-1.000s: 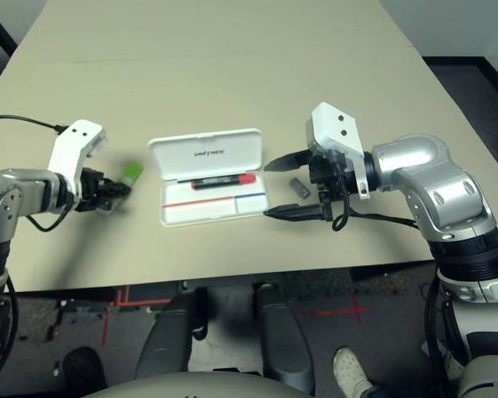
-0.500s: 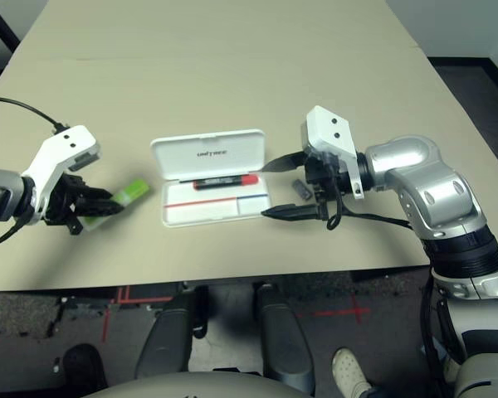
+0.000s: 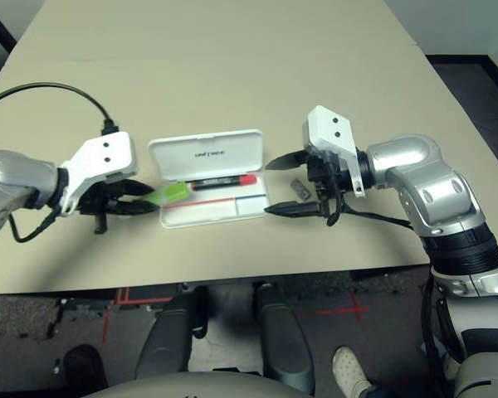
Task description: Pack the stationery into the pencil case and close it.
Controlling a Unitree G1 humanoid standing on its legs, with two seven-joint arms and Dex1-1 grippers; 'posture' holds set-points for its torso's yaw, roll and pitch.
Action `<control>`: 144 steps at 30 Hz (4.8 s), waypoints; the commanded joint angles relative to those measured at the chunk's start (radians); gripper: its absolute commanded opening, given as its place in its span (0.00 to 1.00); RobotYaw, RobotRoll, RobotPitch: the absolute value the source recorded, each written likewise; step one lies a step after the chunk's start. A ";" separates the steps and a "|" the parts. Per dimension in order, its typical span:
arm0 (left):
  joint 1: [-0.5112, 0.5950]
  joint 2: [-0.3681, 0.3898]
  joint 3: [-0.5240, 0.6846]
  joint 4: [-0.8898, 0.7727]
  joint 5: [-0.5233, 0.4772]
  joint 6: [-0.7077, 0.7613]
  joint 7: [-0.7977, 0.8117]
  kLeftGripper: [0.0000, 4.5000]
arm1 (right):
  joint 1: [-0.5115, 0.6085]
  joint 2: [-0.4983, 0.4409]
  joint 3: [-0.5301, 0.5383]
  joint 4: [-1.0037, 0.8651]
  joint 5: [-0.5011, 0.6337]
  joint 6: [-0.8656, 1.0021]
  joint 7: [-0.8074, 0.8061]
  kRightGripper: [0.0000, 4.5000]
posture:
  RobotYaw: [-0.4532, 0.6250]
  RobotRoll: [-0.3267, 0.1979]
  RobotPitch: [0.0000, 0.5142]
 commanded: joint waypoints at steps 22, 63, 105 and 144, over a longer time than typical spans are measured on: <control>-0.096 -0.216 -0.174 0.063 0.141 0.005 -0.020 0.24 | 0.012 -0.004 0.023 -0.008 -0.035 -0.019 0.001 1.00 | 0.42 0.62 0.46; 0.041 -0.097 0.119 -0.035 0.035 0.021 -0.031 0.99 | 0.018 0.023 0.035 0.021 -0.051 -0.033 -0.026 1.00 | 0.45 0.62 0.44; 0.187 0.009 0.200 -0.077 0.006 -0.108 -0.064 0.99 | 0.225 0.221 -0.144 -0.400 -0.002 0.885 -0.928 1.00 | 0.42 0.62 0.53; 0.204 -0.005 0.194 -0.111 -0.002 -0.088 -0.028 1.00 | 0.154 0.108 -0.006 -0.248 -0.021 0.584 -0.743 0.07 | 0.45 0.62 0.49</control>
